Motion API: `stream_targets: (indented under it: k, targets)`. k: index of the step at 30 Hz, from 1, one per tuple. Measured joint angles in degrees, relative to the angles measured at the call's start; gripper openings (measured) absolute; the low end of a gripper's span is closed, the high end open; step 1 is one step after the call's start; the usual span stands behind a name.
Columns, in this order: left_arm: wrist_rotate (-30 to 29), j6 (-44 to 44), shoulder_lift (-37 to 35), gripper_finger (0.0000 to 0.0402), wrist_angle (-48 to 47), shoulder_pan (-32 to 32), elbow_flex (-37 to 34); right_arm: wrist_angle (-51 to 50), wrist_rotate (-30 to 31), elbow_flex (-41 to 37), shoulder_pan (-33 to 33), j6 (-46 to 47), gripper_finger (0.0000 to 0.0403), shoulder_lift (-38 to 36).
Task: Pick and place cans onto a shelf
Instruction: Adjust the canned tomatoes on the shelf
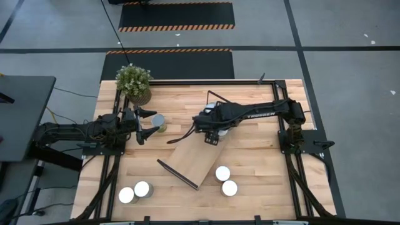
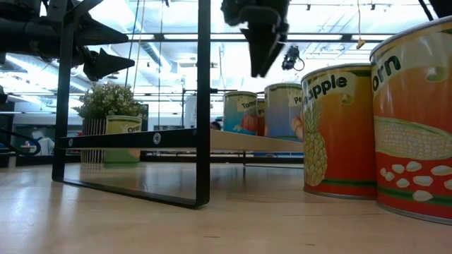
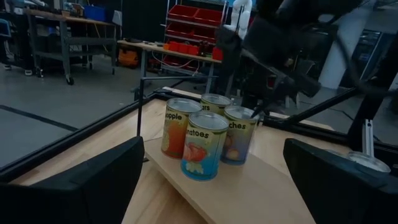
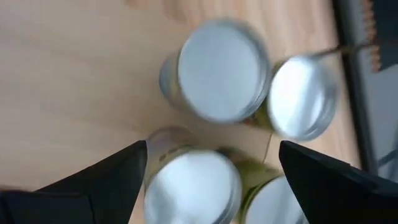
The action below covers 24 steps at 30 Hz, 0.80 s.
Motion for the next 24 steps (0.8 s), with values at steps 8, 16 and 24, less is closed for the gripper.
stream_targets:
  k: [8,16,24]
  targets:
    - [0.00,-1.36,0.00,0.0392,0.02,0.00,0.00,16.08,4.14,-2.19,0.74,-12.07,0.0372,0.01]
    - [0.00,-0.99,0.00,0.0392,-0.35,0.00,-0.04,25.92,10.54,-6.07,0.95,-23.37,0.0372,0.07]
    - [0.00,-1.32,0.00,0.0392,-0.50,0.00,-0.07,26.56,11.03,-11.26,-1.06,-23.75,0.0372,0.07]
